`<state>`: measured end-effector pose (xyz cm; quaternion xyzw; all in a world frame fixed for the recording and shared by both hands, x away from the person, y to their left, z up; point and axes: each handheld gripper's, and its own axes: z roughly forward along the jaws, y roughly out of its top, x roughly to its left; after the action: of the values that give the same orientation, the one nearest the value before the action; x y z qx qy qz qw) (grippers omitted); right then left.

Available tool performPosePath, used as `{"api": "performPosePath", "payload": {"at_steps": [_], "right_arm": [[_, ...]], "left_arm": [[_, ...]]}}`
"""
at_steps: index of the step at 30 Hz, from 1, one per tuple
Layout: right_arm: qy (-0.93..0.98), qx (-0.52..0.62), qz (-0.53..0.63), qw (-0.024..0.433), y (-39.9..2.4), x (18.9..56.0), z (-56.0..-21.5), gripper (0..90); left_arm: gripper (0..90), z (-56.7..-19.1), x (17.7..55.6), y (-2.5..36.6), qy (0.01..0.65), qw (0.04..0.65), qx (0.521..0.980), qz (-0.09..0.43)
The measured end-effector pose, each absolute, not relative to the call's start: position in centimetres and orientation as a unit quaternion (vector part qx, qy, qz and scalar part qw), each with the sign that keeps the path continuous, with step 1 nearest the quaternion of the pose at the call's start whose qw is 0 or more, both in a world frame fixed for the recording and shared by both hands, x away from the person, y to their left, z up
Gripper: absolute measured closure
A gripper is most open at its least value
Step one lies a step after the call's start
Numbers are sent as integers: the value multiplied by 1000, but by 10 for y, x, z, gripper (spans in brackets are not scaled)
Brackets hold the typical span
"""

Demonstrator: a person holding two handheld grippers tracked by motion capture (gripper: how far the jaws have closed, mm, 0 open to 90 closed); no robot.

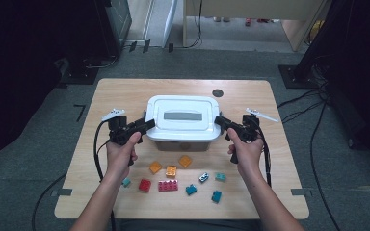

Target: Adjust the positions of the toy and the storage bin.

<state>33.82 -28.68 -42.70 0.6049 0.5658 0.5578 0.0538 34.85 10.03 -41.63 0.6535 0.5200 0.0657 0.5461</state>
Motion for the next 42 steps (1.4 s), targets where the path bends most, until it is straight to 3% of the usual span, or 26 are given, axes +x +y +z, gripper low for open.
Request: {"api": "performPosePath", "payload": {"at_steps": [42], "right_arm": [[559,622,547,42,-300,325,-427,688]], "left_arm": [[502,-411,336,91,505,547,666,53]]}}
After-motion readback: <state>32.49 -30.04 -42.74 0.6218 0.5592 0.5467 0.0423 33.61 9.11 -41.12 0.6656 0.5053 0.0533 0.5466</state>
